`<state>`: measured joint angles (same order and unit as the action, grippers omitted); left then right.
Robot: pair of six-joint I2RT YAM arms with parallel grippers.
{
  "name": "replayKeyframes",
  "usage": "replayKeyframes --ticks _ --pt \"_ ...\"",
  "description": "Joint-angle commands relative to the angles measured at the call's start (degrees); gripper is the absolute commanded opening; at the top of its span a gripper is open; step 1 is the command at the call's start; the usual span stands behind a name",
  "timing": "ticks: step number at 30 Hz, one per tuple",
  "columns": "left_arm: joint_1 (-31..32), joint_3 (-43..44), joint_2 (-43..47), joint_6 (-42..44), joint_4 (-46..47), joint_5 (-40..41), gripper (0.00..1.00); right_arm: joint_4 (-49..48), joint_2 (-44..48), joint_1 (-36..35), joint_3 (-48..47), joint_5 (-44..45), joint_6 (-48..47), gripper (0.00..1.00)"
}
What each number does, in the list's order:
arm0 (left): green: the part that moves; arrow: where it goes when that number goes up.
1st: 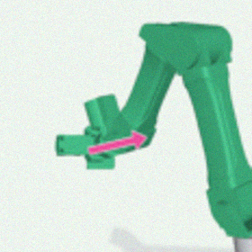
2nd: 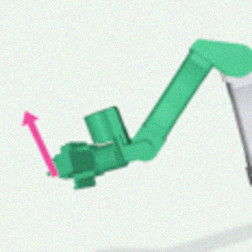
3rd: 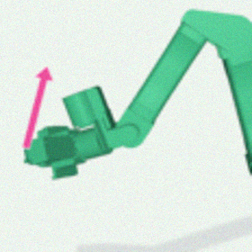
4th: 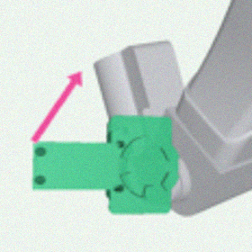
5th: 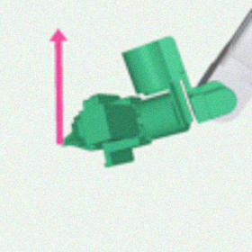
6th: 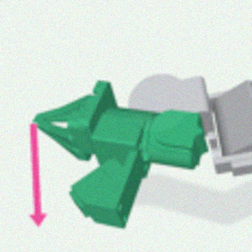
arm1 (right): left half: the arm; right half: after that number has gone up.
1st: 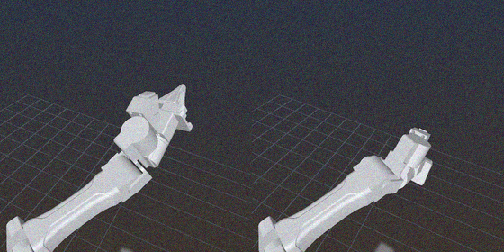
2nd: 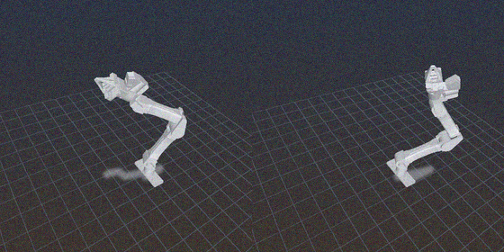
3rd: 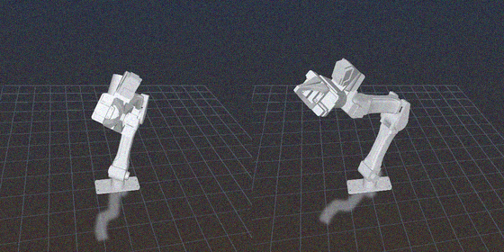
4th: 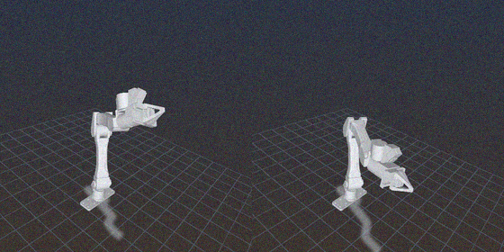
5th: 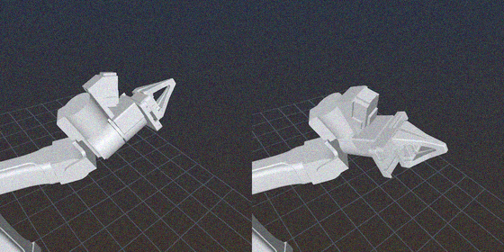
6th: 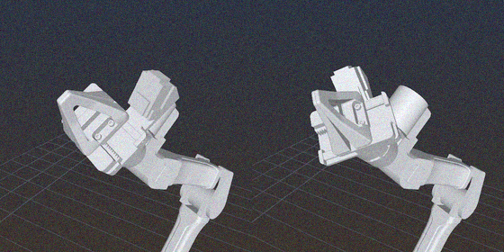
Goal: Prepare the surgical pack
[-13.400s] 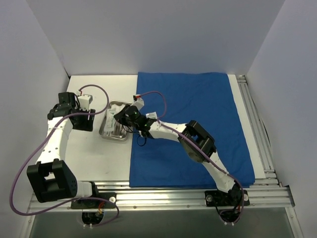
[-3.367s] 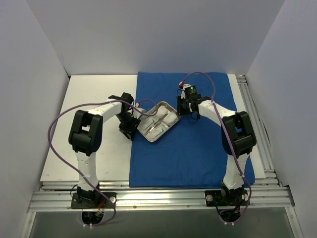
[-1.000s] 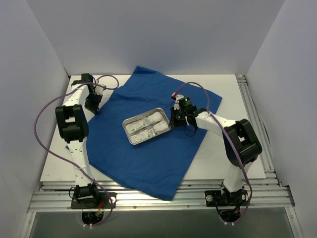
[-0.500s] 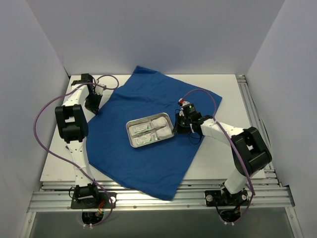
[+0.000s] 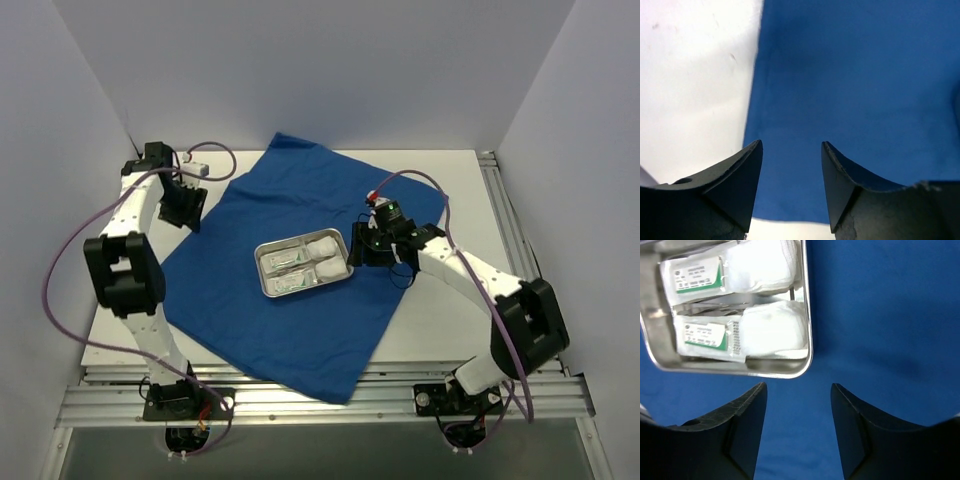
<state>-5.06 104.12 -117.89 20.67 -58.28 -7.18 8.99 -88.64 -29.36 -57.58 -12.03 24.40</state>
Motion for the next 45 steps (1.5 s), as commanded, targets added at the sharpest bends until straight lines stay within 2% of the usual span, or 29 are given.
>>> replayKeyframes --ticks 1,4,5,6,11,12,14,18,23,27,35,39,42,43,45 --pt "-0.4 -6.5 12.0 3.9 -3.9 -4.9 0.61 12.5 7.2 -0.7 -0.9 3.3 4.6 0.5" --pt "-0.4 -15.0 19.1 5.3 -5.1 -5.8 0.63 16.3 15.1 -2.4 4.5 2.6 11.0 0.55" --pt "-0.5 -17.0 22.1 5.4 -5.3 -5.7 0.63 17.1 19.3 -3.1 8.2 2.8 14.2 0.75" --pt "-0.5 -18.7 23.4 5.6 -5.4 -5.7 0.64 18.2 21.1 -3.9 9.8 2.6 15.8 0.76" --pt "-0.1 -25.7 29.1 4.8 -6.8 -5.2 0.66 17.2 30.0 -9.4 19.9 0.0 22.6 0.77" --pt "-0.1 -26.2 29.8 4.6 -7.6 -5.2 0.7 14.6 30.9 -10.5 23.1 -1.2 25.2 0.77" --pt "0.0 -28.4 32.5 4.6 -7.9 -4.7 0.7 10.7 32.8 -13.5 26.2 -3.1 27.4 0.76" --pt "0.1 -30.9 37.2 4.6 -7.6 -3.4 0.72 10.1 34.1 -16.3 30.5 -3.2 28.9 0.75" --pt "0.4 -31.3 39.2 3.8 -8.4 -3.5 0.73 3.8 34.1 -18.3 37.4 -7.0 31.7 0.74" --pt "0.8 -31.5 39.7 3.0 -8.3 -4.1 0.73 -7.1 32.0 -21.1 40.0 -6.3 35.4 0.73" --pt "1.5 -30.1 38.0 2.4 -7.2 -5.3 0.73 -25.6 21.7 -24.1 40.0 -4.0 39.6 0.7" --pt "1.7 -30.2 37.6 2.2 -6.3 -5.9 0.73 -31.6 15.7 -24.9 38.0 -5.5 39.4 0.67" --pt "1.9 -30.9 37.7 1.8 -5.8 -6.8 0.73 -31.8 15.9 -25.2 35.3 -5.3 38.4 0.57" --pt "1.8 -31.0 37.7 1.8 -5.7 -7.1 0.73 -31.1 17.3 -25.2 34.5 -4.0 37.3 0.48" --pt "2.1 -31.2 37.7 1.8 -5.5 -7.8 0.73 -27.5 19.1 -25.2 32.7 -2.6 36.4 0.37"
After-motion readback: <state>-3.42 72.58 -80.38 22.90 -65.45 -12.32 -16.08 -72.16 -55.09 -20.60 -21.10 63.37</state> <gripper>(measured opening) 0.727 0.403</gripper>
